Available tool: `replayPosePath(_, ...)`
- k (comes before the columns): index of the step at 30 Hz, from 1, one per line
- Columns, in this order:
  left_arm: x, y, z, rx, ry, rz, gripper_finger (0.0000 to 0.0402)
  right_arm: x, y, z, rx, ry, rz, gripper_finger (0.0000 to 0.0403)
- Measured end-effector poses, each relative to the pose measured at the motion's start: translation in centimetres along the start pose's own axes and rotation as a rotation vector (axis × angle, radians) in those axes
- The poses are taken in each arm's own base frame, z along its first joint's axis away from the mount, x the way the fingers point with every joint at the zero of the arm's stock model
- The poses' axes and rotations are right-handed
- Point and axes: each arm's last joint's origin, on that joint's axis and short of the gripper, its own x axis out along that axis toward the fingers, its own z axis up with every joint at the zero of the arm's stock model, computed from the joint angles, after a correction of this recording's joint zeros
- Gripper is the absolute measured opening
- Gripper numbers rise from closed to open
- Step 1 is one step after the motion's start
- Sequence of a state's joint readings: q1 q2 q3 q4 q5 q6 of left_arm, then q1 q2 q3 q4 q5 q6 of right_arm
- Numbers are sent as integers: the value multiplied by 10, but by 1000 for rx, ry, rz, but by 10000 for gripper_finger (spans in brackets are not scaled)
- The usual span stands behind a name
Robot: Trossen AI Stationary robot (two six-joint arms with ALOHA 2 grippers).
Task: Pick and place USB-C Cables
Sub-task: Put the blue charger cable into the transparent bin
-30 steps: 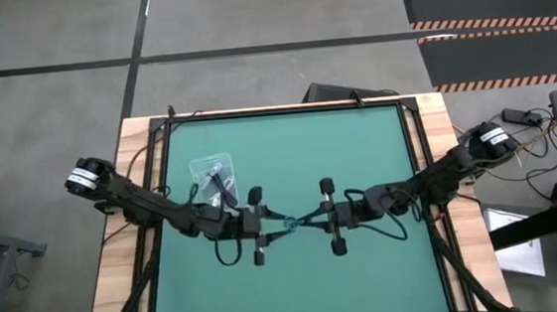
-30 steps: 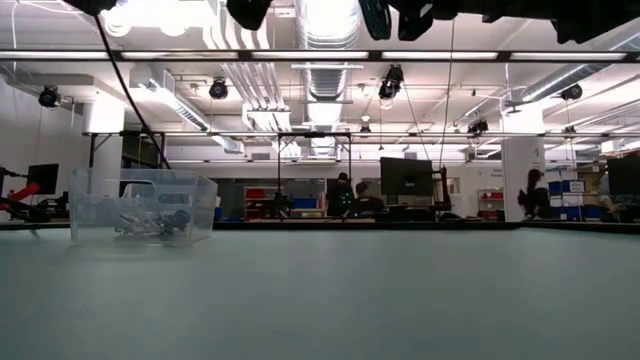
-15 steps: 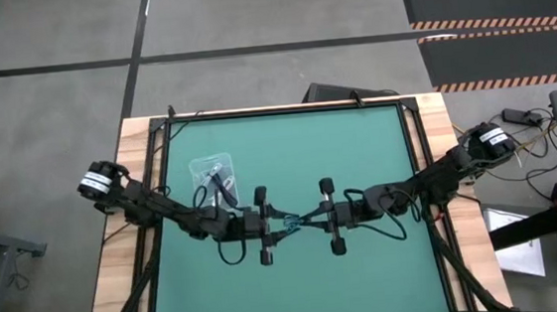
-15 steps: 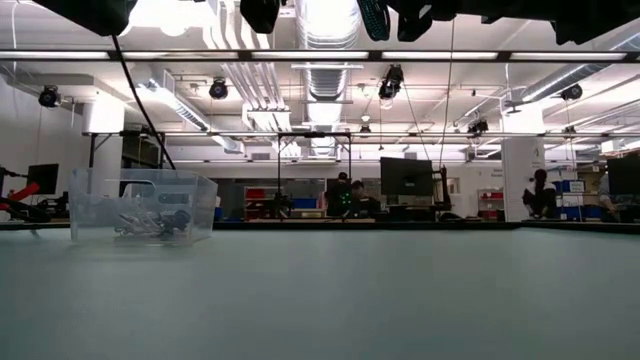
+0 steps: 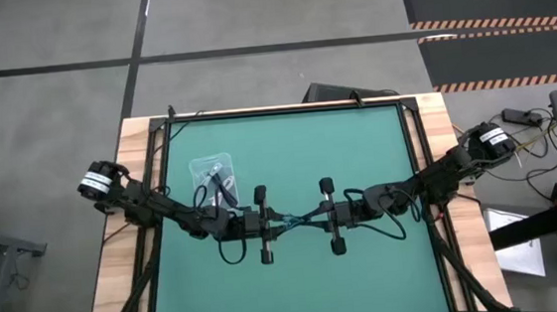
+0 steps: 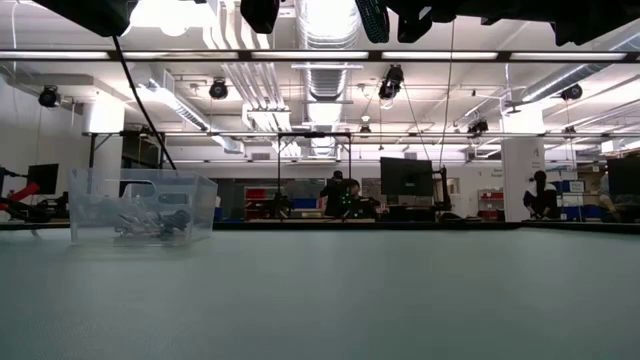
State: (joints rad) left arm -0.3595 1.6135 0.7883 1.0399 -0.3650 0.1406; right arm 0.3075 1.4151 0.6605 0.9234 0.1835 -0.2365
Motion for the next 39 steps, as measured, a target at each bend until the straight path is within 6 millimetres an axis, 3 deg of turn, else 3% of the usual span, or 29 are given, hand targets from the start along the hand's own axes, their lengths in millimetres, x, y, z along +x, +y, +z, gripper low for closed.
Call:
replayPosePath(6,0,0,0,0,2,8,18,0,0,0,0,1,-2,37)
replayPosePath(15,0,2,-1,1,5,16,20,-1,-2,2,8,9,-50,131)
replayPosePath(20,-2,4,2,6,21,40,20,-7,-7,12,4,39,-79,161)
replayPosePath(30,-15,16,16,61,196,174,21,-32,-21,41,-21,113,-161,160)
replayPosePath(39,-44,38,35,55,404,300,21,-52,-30,52,-66,192,-227,141)
